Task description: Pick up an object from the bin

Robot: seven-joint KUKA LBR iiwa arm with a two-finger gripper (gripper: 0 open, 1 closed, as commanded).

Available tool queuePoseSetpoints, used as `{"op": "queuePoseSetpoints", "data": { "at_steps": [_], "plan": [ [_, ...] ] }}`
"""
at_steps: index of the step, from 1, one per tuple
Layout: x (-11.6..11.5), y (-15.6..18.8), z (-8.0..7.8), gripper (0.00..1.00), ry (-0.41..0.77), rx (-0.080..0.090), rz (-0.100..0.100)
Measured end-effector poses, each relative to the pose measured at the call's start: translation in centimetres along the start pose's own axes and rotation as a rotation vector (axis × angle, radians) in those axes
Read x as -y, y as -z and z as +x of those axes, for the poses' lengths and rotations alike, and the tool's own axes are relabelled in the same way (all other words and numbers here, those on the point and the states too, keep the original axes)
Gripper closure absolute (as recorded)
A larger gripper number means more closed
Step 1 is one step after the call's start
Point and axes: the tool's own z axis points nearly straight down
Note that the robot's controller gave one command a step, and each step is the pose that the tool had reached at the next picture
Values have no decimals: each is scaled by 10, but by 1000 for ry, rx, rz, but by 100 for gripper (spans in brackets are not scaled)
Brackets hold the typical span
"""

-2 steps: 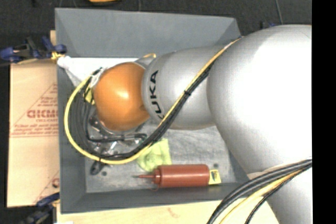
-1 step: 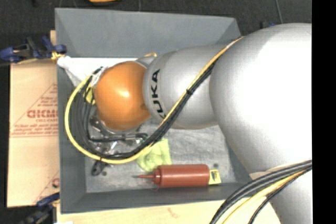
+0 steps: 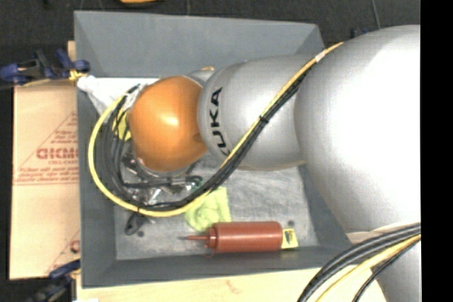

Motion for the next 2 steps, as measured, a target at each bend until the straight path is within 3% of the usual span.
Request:
{"op": "queuePoseSetpoints", "data": {
  "at_steps": [2],
  "plan": [
    [1, 37, -2, 100, -1, 7, 4]
  ]
}}
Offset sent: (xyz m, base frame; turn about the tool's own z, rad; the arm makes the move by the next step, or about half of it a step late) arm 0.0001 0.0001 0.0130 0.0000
